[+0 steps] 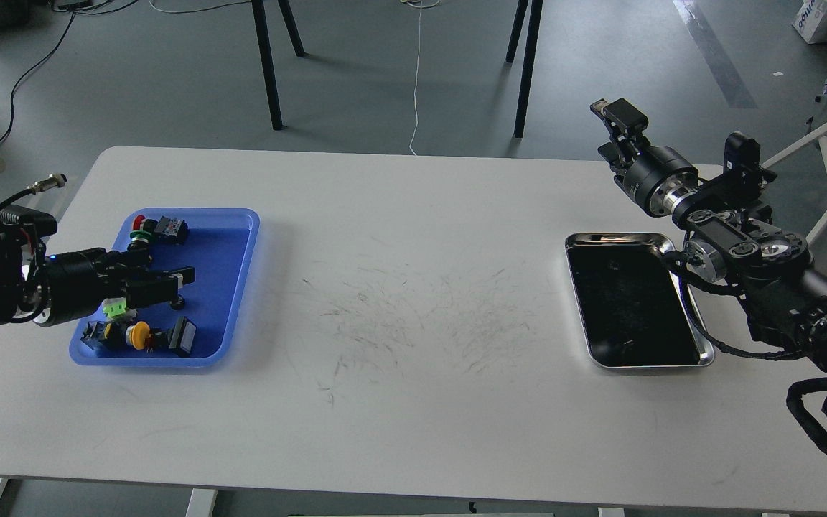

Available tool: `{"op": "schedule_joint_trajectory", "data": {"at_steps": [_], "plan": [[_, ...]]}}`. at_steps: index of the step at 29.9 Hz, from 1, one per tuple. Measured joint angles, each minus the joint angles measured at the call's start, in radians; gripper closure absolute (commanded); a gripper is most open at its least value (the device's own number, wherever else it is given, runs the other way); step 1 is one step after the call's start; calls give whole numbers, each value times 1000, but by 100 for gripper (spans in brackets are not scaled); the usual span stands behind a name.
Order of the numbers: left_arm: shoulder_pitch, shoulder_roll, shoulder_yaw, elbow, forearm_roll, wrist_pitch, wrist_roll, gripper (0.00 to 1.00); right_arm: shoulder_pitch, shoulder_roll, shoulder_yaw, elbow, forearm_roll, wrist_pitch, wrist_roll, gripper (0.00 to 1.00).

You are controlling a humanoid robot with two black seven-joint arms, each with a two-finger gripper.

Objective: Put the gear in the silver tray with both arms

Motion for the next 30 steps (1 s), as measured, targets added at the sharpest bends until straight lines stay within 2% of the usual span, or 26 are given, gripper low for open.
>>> {"op": "schedule_joint_trajectory", "data": {"at_steps": [7,16,30], "plan": [[1,-55,20,47,83,11,0,6,-1,0,-1,1,0,0,0,16],[5,-179,30,238,71,13,1,8,-2,0,-1,1,-1,0,0,16],[20,-201,32,303,71,9,1,19,-1,0,-1,0,-2,0,0,16]]}}
